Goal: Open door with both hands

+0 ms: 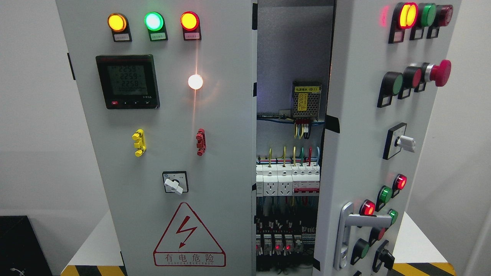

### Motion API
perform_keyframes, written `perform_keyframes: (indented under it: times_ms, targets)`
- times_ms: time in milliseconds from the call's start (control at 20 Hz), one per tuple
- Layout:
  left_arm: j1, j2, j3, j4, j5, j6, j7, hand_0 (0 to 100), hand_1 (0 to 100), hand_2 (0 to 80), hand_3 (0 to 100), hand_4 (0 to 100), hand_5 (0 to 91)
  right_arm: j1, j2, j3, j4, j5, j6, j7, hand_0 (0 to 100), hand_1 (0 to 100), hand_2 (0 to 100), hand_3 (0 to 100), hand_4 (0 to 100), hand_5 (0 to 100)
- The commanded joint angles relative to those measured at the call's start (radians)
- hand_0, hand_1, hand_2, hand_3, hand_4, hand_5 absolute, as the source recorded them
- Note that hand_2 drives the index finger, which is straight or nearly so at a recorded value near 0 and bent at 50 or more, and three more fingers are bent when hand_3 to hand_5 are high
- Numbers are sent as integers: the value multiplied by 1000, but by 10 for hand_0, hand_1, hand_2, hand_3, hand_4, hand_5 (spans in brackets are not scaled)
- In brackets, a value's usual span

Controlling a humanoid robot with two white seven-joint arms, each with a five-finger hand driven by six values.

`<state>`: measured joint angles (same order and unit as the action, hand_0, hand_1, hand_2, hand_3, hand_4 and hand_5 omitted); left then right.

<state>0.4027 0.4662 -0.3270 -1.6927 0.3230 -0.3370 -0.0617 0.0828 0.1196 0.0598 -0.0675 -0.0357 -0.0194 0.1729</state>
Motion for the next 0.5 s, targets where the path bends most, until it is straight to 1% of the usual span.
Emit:
perform_keyframes:
  times_ms: [0, 150, 301, 451]
  targets:
    - [-148, 138, -82, -366, 24, 3, -4, 0, 0, 0, 0, 0, 0, 0, 0, 0, 3, -1, -1, 0, 192, 0, 0, 0, 0, 0]
    - [-215, 150, -127, -384, 50, 3, -3, 0, 0, 0, 0, 0, 0, 0, 0, 0, 3, 0, -1, 0, 192, 0, 0, 0, 0, 0]
    - [-287, 150, -164, -384, 91, 3, -3, 0, 0, 0, 0, 0, 0, 0, 0, 0, 3, -1, -1, 0, 192, 0, 0, 0, 0, 0]
    - [-379, 149, -170, -392, 99, 4, -3, 0, 0, 0, 0, 0, 0, 0, 0, 0, 3, 0, -1, 0, 192, 0, 0, 0, 0, 0]
